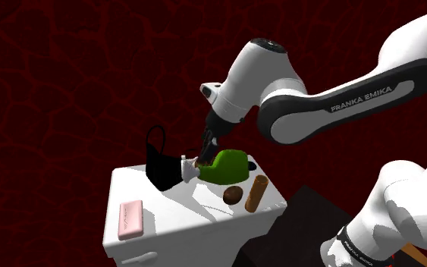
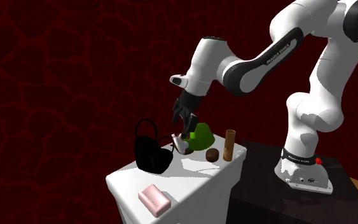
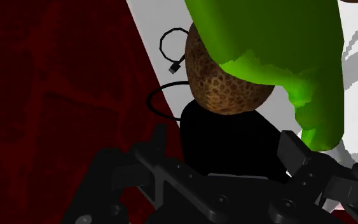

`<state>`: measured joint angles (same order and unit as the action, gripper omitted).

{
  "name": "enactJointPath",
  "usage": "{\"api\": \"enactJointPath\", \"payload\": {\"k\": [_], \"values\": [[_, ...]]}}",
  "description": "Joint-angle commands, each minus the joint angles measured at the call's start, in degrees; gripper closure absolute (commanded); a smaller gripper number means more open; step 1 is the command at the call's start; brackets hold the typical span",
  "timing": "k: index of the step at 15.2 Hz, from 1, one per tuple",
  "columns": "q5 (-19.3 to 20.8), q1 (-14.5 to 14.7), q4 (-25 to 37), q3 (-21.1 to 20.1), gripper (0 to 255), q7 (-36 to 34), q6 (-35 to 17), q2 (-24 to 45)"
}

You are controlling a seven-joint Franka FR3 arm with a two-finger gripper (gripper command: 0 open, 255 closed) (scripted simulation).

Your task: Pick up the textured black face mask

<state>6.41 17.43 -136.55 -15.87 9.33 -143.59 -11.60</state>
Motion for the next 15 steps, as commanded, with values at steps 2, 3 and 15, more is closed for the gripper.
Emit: {"api": "enactJointPath", "payload": {"k": [2, 3, 15], "values": [[2.6, 1.1, 2.0, -1.9, 0, 0.8, -4.3, 4.7], [3.6, 1.4, 2.5, -2.5, 0, 1.0, -5.6, 6.1], [15.8, 3.5, 4.5, -4.2, 0, -3.7, -15.6, 16.7]]}}
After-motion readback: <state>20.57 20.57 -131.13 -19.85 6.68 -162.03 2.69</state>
